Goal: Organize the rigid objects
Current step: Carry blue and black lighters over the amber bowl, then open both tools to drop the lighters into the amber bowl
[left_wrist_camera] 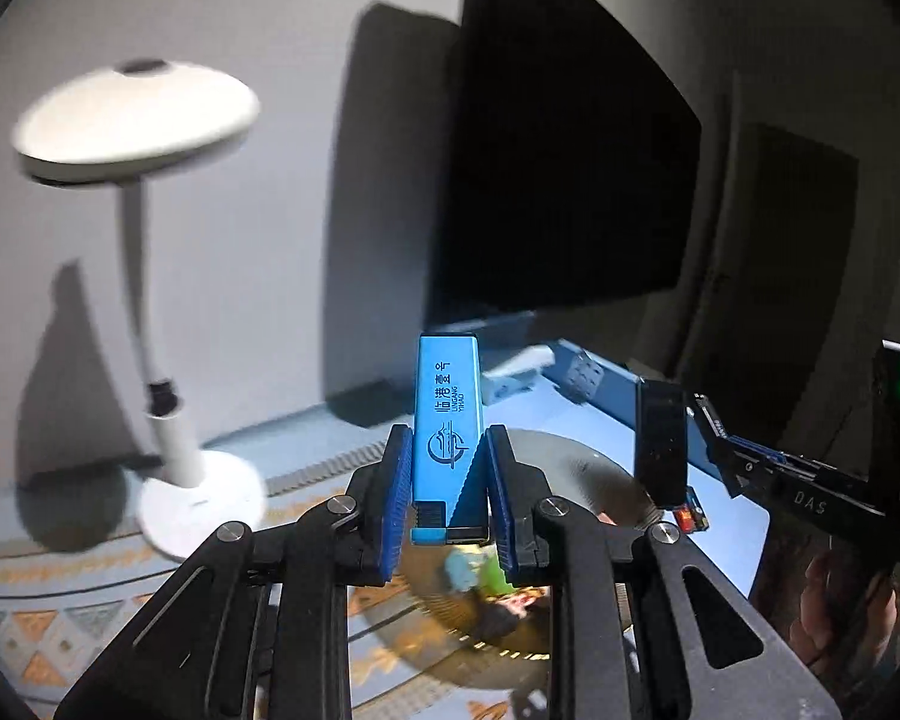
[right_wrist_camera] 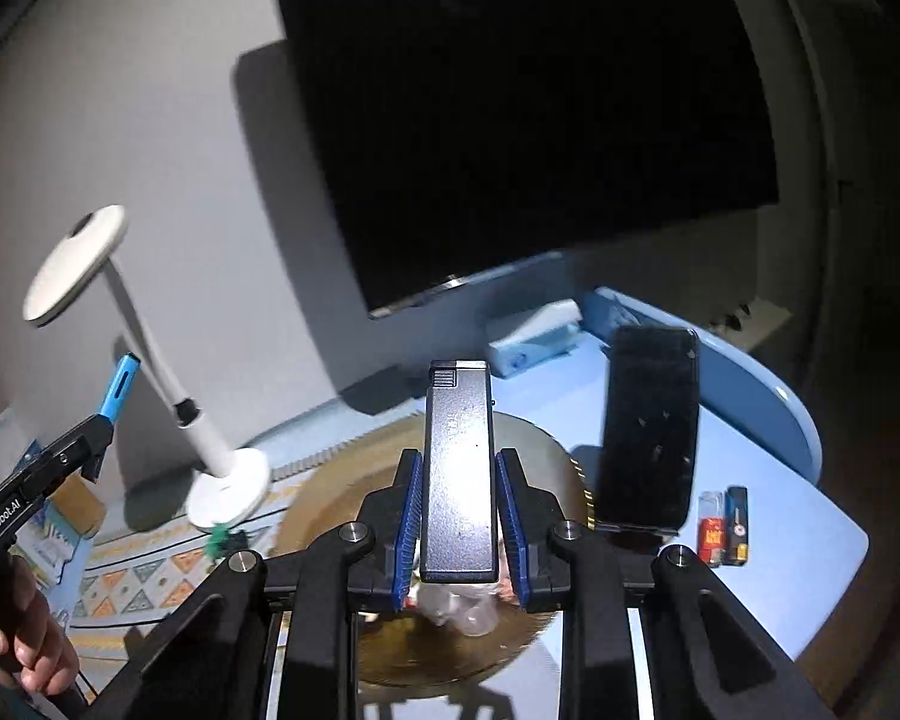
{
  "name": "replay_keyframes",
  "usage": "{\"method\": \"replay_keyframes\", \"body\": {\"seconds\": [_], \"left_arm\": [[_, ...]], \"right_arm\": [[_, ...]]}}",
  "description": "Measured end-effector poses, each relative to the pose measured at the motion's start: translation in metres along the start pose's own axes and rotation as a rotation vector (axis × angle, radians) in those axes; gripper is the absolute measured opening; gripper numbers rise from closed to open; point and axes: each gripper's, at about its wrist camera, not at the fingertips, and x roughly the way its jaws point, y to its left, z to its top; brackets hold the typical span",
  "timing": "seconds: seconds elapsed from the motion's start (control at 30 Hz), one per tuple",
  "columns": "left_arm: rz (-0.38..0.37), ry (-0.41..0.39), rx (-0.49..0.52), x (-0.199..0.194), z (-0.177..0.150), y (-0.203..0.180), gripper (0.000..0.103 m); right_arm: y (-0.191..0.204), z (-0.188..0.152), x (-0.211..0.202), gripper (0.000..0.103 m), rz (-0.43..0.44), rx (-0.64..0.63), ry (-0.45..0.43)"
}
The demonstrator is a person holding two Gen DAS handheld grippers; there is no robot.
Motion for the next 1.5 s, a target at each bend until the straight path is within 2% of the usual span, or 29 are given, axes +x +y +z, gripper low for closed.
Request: {"method": "replay_keyframes", "body": {"seconds": [0.27, 0.43, 0.6, 0.8, 0.83, 0.9, 0.93, 0.97, 1.07, 1.13, 1.27, 1.5], "left_arm": [[-0.048, 0.169, -0.002, 0.077, -0.032, -0.017, 0.021], [-0.068, 0.277, -0.015, 0.114, -0.056, -0.022, 0.021], [-0.084, 0.321, -0.012, 0.135, -0.064, -0.027, 0.021], [-0.088, 0.337, 0.012, 0.145, -0.068, -0.033, 0.022], [-0.096, 0.335, 0.017, 0.143, -0.066, -0.034, 0.031], [-0.104, 0.317, 0.036, 0.135, -0.063, -0.035, 0.048], [-0.100, 0.296, 0.039, 0.129, -0.060, -0.034, 0.051], [-0.104, 0.264, 0.042, 0.118, -0.055, -0.031, 0.051], [-0.112, 0.217, 0.021, 0.091, -0.040, -0.018, 0.052], [-0.103, 0.173, -0.015, 0.068, -0.029, -0.004, 0.061], [-0.046, 0.053, -0.039, 0.012, -0.011, 0.019, 0.061], [0.057, -0.117, -0.049, -0.088, 0.003, 0.047, 0.061]], "right_arm": [[-0.037, -0.020, 0.051, 0.024, -0.037, 0.070, 0.133], [-0.041, -0.029, 0.079, 0.024, -0.049, 0.074, 0.203], [-0.038, -0.036, 0.096, 0.024, -0.039, 0.069, 0.243], [-0.040, -0.035, 0.103, 0.024, -0.027, 0.087, 0.261], [-0.041, -0.035, 0.103, 0.025, -0.018, 0.090, 0.262], [-0.042, -0.033, 0.102, 0.041, 0.042, 0.100, 0.263], [-0.043, -0.032, 0.098, 0.045, 0.064, 0.106, 0.247], [-0.044, -0.031, 0.089, 0.050, 0.062, 0.106, 0.217], [-0.041, -0.024, 0.068, 0.050, 0.042, 0.084, 0.159], [-0.039, -0.018, 0.054, 0.050, 0.057, 0.088, 0.130], [-0.025, -0.010, 0.028, 0.057, 0.088, 0.083, 0.073], [0.021, -0.010, 0.001, 0.057, 0.189, 0.026, 0.043]]}}
